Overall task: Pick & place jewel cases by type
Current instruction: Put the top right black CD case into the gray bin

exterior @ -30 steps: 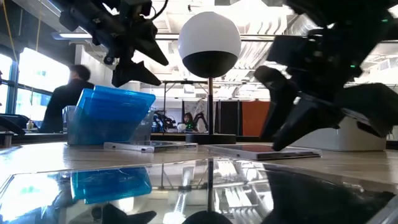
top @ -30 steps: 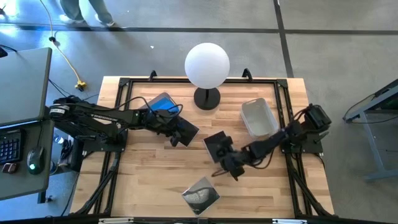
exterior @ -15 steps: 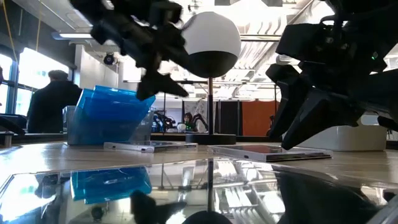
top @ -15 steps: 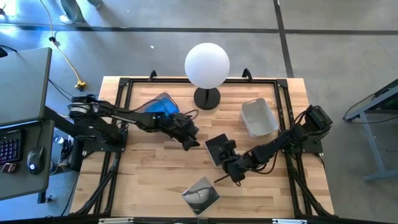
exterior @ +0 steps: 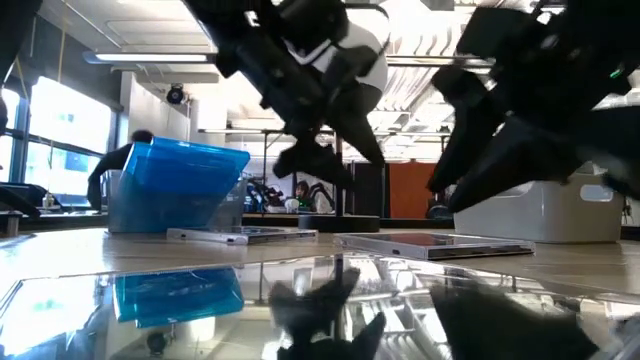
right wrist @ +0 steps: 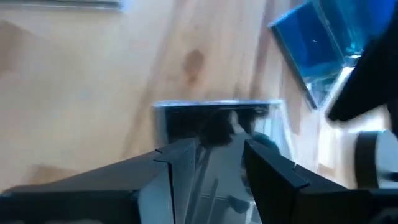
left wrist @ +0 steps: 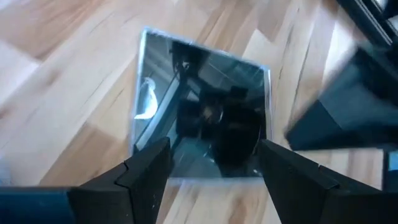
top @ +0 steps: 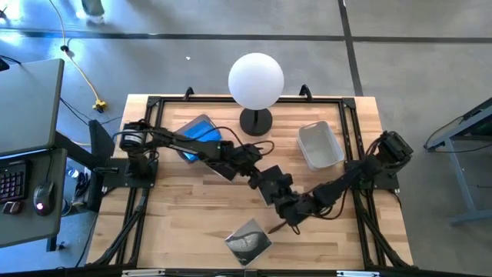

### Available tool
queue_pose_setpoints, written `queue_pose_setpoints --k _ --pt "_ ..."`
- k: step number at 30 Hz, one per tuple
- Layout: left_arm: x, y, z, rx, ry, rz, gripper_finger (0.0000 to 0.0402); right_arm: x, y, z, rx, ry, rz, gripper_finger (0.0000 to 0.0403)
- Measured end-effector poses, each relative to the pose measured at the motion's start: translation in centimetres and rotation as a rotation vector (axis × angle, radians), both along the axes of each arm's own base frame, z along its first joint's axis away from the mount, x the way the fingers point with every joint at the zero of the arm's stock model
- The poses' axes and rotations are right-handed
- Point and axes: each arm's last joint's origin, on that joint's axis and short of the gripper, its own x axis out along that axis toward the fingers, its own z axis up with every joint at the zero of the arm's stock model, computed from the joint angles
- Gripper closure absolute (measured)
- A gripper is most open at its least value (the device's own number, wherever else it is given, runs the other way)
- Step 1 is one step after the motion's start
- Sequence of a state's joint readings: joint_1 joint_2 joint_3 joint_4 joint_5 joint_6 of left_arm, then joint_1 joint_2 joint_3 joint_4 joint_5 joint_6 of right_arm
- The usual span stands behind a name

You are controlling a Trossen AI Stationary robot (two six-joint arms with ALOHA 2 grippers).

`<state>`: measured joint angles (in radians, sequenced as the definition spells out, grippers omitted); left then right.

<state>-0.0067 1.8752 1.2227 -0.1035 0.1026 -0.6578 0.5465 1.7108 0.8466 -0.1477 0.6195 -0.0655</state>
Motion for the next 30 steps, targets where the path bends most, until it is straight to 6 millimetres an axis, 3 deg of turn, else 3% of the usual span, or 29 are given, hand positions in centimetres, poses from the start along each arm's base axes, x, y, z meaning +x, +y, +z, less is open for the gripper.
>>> queue_pose_setpoints --k 8,12,17,26,30 --pt "1.4 0.1 -2.5 0.042 0.055 0.006 0.0160 -2.9 2.5 0.2 -0.076 0.084 -0.028 0.0269" --pt "1.5 0.5 -2.3 0.182 0.039 0.059 0.0160 -3.6 2.9 -0.2 -0.082 0.083 -0.032 0.0269" --pt "1.6 1.2 -2.2 0.310 0.034 0.113 0.0160 -3.0 2.1 -0.3 -0.049 0.114 -0.047 0.0269" --pt "1.7 3.2 -2.9 0.161 0.037 0.091 0.0160 -2.0 1.0 -0.6 -0.014 0.162 -0.027 0.0269" --pt "2.0 3.0 -3.6 0.135 0.030 0.063 0.0160 -1.9 1.1 -0.5 -0.008 0.155 -0.024 0.0269"
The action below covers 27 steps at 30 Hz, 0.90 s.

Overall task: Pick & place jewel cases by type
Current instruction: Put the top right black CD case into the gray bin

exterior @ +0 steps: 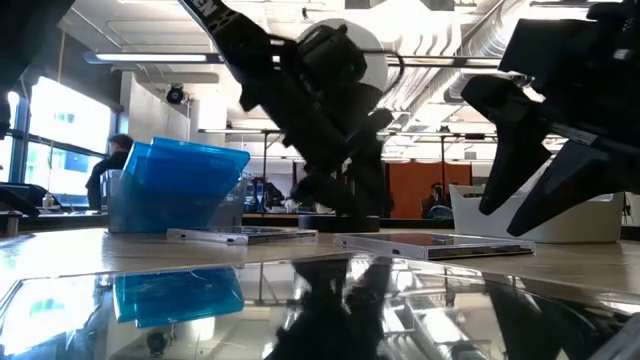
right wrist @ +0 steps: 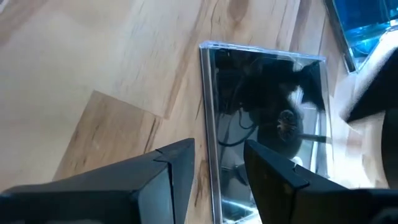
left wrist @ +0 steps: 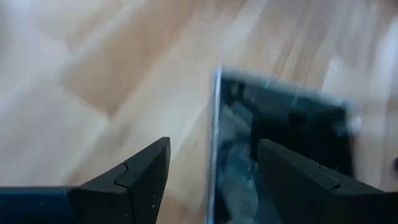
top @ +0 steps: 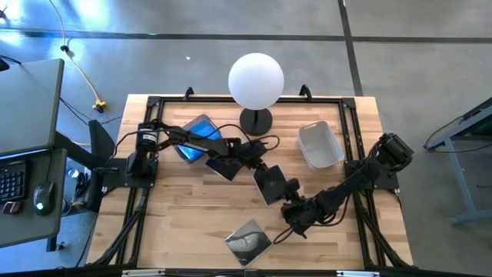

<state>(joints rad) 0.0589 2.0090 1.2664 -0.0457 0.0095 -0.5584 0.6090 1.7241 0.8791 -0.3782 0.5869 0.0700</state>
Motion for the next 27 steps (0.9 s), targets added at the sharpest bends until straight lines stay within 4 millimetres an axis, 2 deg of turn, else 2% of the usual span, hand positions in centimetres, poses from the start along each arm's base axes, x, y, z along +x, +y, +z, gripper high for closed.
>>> queue_pose_setpoints --k 5,9,17,23,27 --pt "0.4 -0.2 -1.6 -0.064 0.014 -0.029 0.0161 0.1 0.0 -0.2 -0.007 -0.003 -0.003 0.0269" --pt "0.7 -0.3 -2.1 -0.124 0.001 -0.025 0.0160 0.2 0.1 -1.3 -0.036 0.025 -0.004 0.0269" --pt "0.7 -0.3 -2.2 -0.192 0.003 0.028 0.0160 -0.2 1.2 -3.6 -0.367 -0.037 0.045 0.0269" --pt "0.7 -0.5 -2.3 -0.266 0.006 0.056 0.0160 -0.5 1.5 -4.2 -0.358 -0.018 0.053 0.0269" --pt "0.8 -0.8 -2.2 -0.288 0.002 0.033 0.0160 -0.5 1.6 -4.3 -0.370 0.045 0.138 0.0269"
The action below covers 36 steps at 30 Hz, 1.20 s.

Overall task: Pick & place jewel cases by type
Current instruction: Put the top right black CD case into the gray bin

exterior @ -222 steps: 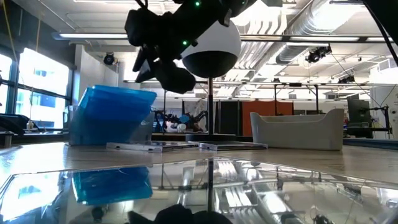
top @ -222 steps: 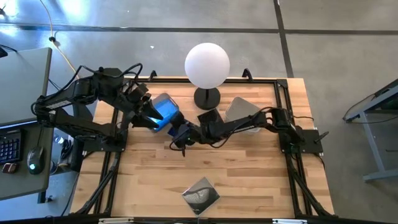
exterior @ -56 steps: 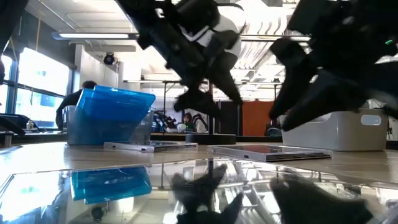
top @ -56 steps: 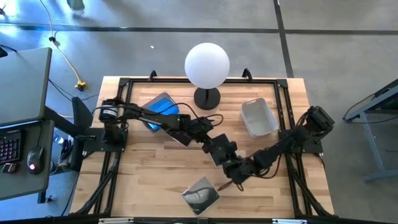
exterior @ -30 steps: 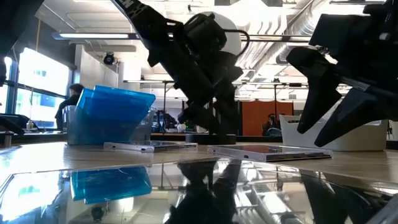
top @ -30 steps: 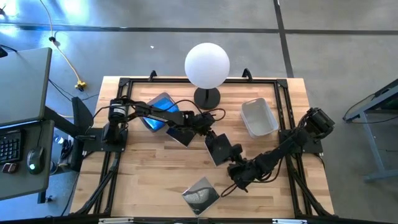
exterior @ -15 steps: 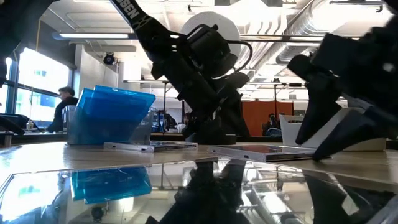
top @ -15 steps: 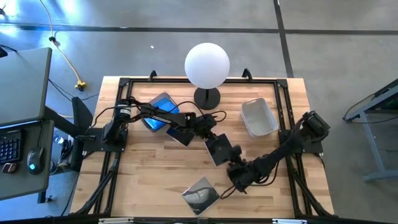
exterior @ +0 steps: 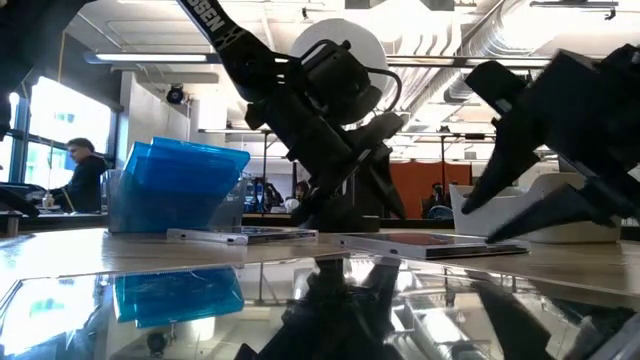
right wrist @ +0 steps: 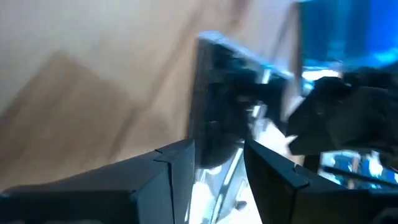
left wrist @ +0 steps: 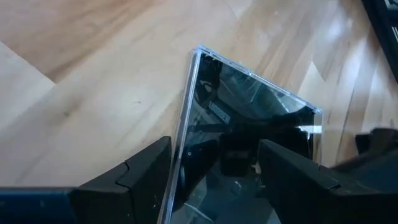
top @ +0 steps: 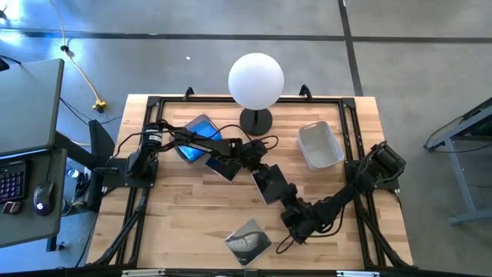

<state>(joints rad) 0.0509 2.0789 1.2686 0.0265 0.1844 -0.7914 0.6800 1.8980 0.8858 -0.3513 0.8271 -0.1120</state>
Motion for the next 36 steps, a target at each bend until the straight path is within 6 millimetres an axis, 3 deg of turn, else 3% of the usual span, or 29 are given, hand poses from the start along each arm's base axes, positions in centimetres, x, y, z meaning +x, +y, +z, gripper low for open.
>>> queue_pose_setpoints --k 15,36 --pt "0.2 -0.4 0.0 -0.029 -0.029 -0.028 0.0160 0.8 -0.6 0.2 0.055 0.133 0.034 0.0270" --pt "0.3 -1.3 0.2 -0.119 -0.038 -0.031 0.0160 0.8 -1.2 0.2 -0.064 0.093 0.001 0.0269"
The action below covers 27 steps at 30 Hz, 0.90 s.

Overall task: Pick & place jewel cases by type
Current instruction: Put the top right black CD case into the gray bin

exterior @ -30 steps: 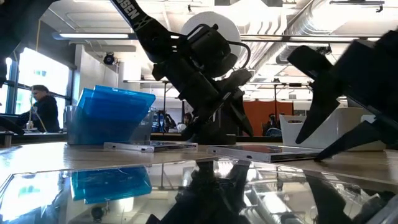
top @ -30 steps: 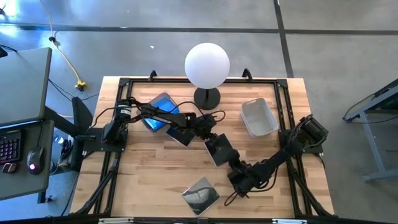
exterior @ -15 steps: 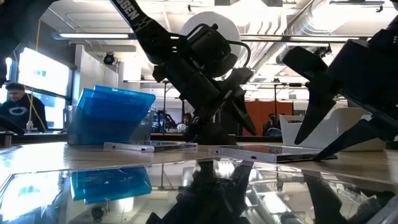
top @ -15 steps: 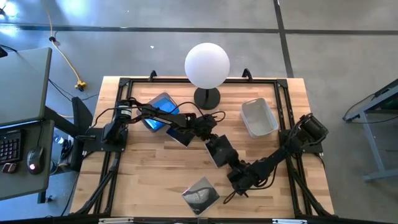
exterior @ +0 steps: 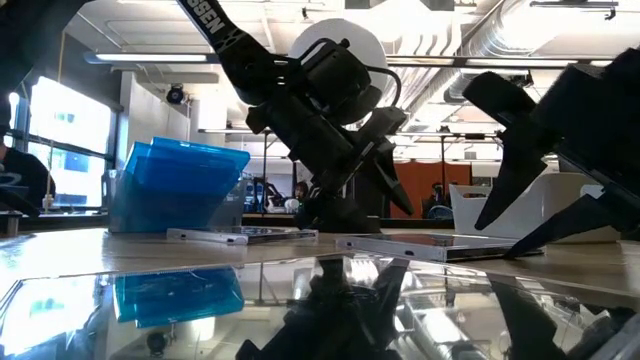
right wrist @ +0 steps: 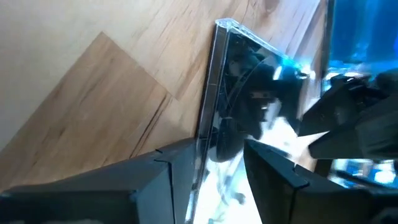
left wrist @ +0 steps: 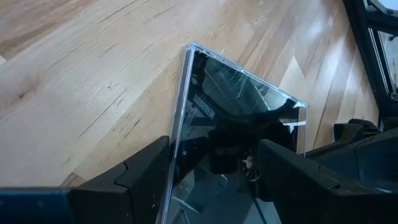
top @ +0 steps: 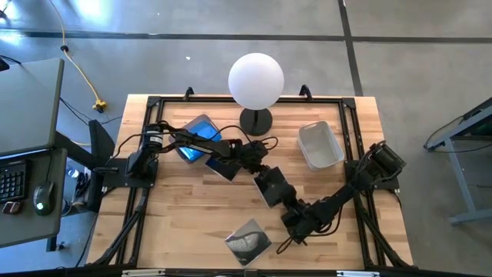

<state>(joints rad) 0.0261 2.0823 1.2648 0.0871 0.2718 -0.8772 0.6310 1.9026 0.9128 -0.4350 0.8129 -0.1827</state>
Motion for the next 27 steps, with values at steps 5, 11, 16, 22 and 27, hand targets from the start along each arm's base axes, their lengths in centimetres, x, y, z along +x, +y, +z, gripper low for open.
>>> queue_pose_setpoints --k 5,11,16,22,27 --pt "0.0 -0.1 0.0 -0.005 0.009 -0.006 0.0160 -0.7 1.1 0.4 -0.125 -0.033 0.067 0.0269" --pt "-0.1 -0.1 0.0 -0.013 0.014 -0.015 0.0160 -0.4 1.6 0.9 -0.121 -0.043 0.050 0.0269" --pt "-0.1 -0.2 0.0 -0.026 0.017 -0.029 0.0160 -0.6 1.4 1.5 -0.173 0.026 0.047 0.0269" --pt "-0.2 -0.2 0.0 -0.043 0.021 -0.042 0.0160 -1.0 1.2 2.1 -0.171 0.075 0.002 0.0269" --pt "-0.2 -0.4 0.0 -0.061 0.024 -0.064 0.0160 -1.1 1.3 2.6 -0.198 0.091 0.001 0.0269"
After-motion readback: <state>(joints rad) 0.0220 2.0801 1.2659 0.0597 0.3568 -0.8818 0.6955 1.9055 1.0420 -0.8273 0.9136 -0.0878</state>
